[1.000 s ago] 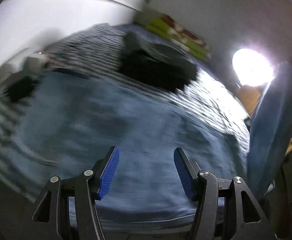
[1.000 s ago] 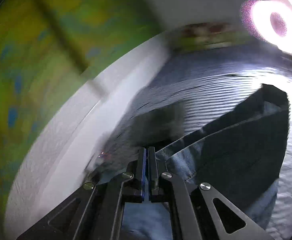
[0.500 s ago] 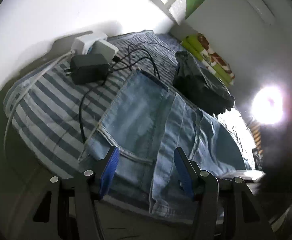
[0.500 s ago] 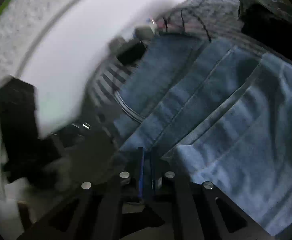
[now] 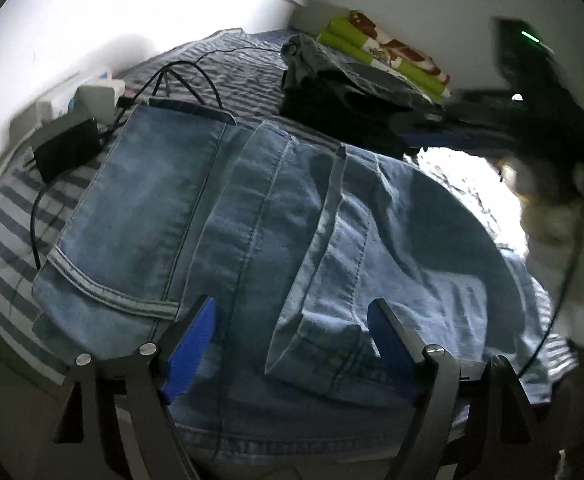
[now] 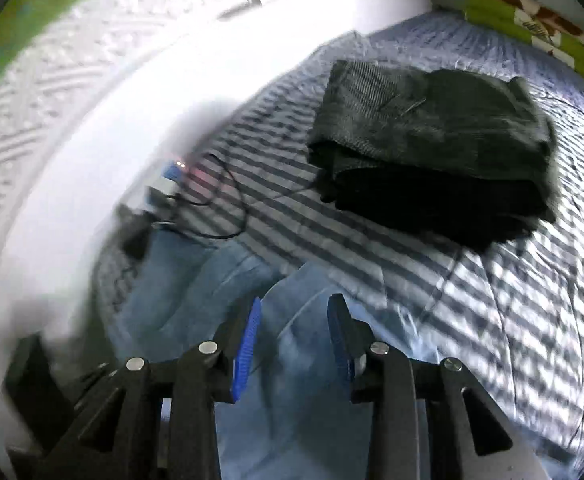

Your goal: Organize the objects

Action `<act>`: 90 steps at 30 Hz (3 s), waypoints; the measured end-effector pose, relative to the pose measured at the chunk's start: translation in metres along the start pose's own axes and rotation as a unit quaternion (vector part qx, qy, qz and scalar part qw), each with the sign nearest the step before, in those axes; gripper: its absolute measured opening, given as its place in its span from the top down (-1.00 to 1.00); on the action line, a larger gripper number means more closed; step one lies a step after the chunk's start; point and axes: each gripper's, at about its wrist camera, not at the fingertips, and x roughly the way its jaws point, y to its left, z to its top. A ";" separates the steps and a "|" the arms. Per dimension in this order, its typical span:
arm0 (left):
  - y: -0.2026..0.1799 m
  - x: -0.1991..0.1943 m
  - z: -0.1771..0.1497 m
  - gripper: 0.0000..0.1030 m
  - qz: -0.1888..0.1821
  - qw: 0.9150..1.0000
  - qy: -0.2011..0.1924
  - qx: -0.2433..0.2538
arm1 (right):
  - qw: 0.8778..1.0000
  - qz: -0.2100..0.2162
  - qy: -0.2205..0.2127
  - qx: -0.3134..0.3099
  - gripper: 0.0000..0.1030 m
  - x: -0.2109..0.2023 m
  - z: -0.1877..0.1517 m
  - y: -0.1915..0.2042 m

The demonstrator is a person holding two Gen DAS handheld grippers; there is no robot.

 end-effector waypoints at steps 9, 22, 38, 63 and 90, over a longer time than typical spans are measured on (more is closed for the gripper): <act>-0.011 -0.009 -0.005 0.31 0.007 0.999 -0.009 0.032 | 0.995 0.017 0.082 0.051 0.36 0.074 0.019 -0.029; 0.010 -0.039 -0.009 0.97 -0.025 0.999 -0.038 -0.009 | 1.000 0.012 -0.003 -0.020 0.88 0.001 0.015 0.005; 0.071 -0.066 -0.021 0.97 0.005 0.997 -0.040 -0.072 | 0.993 -0.012 0.032 -0.113 0.80 0.103 0.048 0.092; 0.029 -0.055 -0.006 0.49 0.000 0.997 -0.043 -0.057 | 0.998 -0.065 0.005 0.012 0.41 -0.152 -0.271 -0.056; -0.095 0.019 -0.001 0.38 0.047 0.992 0.049 0.107 | 0.974 -0.057 -0.041 0.217 0.24 -0.130 -0.217 -0.222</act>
